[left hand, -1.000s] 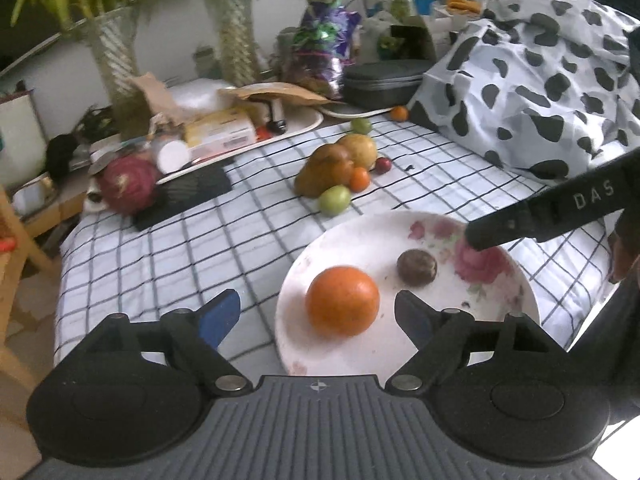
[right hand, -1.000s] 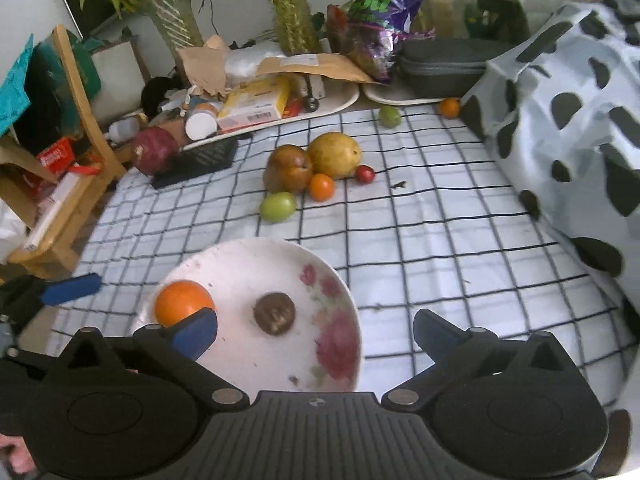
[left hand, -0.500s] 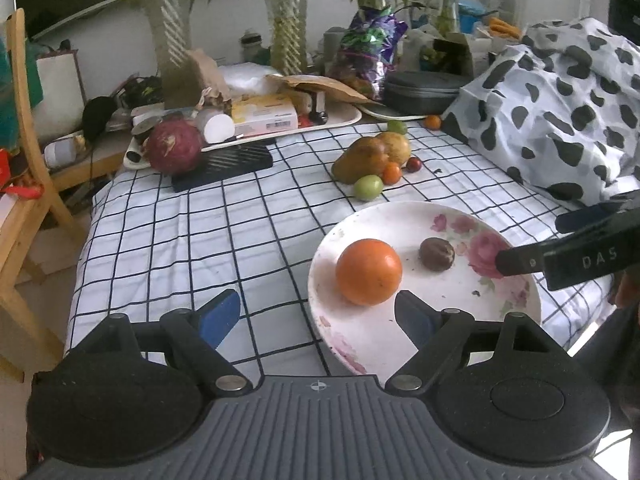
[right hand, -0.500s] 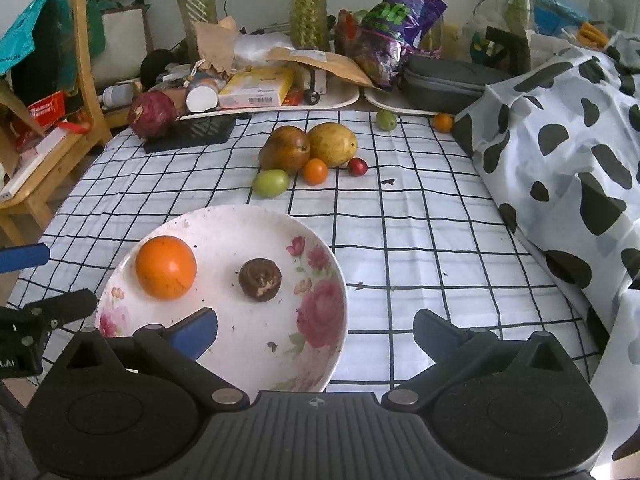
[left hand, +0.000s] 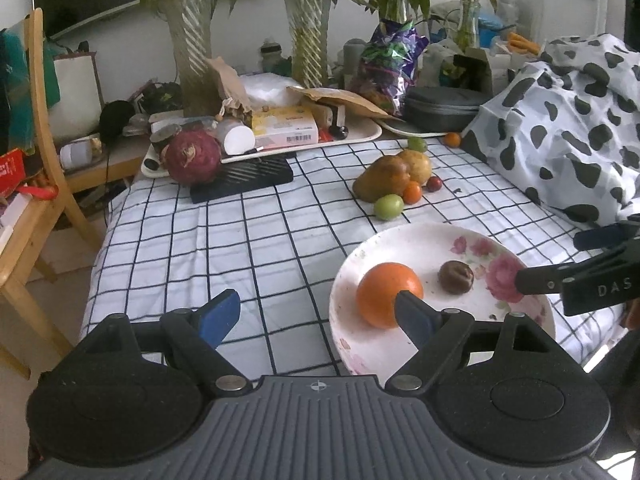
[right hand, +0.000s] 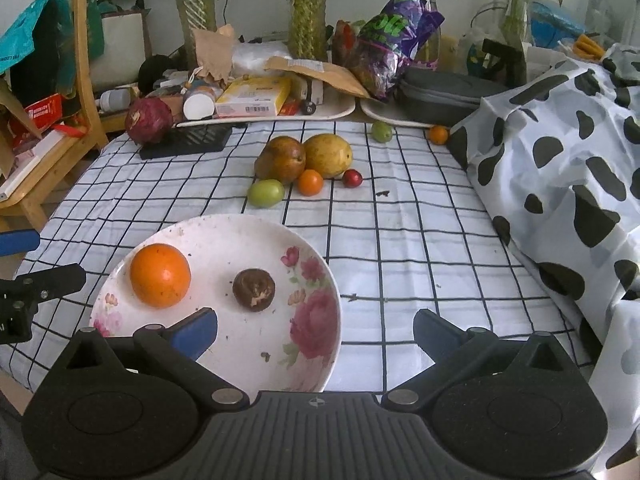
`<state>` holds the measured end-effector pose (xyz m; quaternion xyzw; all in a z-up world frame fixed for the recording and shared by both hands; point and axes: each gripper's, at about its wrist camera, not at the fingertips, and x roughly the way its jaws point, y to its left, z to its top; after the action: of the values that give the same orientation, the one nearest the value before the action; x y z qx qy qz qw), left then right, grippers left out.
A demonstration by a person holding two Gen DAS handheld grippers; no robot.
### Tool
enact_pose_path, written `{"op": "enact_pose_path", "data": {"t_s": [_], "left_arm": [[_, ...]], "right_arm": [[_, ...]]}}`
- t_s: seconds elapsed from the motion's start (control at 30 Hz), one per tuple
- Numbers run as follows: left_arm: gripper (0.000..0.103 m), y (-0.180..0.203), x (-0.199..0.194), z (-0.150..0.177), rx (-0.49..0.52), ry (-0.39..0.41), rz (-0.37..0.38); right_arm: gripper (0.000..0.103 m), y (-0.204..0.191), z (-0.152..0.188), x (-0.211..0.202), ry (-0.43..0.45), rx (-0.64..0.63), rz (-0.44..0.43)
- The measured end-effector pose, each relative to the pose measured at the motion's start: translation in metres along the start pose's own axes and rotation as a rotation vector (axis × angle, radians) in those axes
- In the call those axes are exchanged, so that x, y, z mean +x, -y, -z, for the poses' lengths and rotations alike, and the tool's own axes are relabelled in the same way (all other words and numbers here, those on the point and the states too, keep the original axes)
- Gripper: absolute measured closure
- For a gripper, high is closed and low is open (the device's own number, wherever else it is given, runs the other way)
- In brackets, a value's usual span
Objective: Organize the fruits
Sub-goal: 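Lift both open tools away from the plate, then grasp the red onion with the left tool while the right tool grasps the brown mango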
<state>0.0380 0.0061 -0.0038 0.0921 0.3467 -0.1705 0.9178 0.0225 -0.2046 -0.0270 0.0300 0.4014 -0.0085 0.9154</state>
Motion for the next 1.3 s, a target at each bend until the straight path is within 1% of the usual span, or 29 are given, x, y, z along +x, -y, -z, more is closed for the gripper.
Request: {"op": "enact_pose_path", "data": {"t_s": [0.13,0.23,0.4,0.53,0.77,1.1,1.23,1.3], "left_arm": [[0.019,-0.006,0.002,-0.006,-0.015,0.006,0.003],[0.019,-0.01,0.006,-0.011,-0.005,0.019,-0.017],[0.019,-0.026,0.018,-0.022,-0.029,0.027,-0.063],[0.019,-0.041,0.03,-0.033,-0.069,0.032,-0.11],[0.019,-0.069,0.052,-0.053,-0.126,0.057,-0.147],[0.019,-0.093,0.096,-0.081,-0.157,0.102,-0.192],[0.019,-0.101,0.115,-0.09,-0.172,0.112,-0.177],[0.019,-0.105,0.125,-0.093,-0.174,0.118,-0.182]], "right_arm": [[0.0,0.0,-0.002,0.0,0.027,-0.01,0.016],[0.0,0.002,-0.006,0.001,0.054,-0.018,0.039],[0.0,0.006,-0.014,0.008,0.078,-0.021,0.069],[0.0,0.007,-0.021,0.016,0.087,-0.04,0.081],[0.0,0.01,-0.035,0.034,0.076,-0.065,0.097],[0.0,0.017,-0.064,0.064,0.063,-0.073,0.111],[0.0,0.021,-0.075,0.077,0.053,-0.074,0.113],[0.0,0.022,-0.08,0.082,0.049,-0.079,0.115]]}}
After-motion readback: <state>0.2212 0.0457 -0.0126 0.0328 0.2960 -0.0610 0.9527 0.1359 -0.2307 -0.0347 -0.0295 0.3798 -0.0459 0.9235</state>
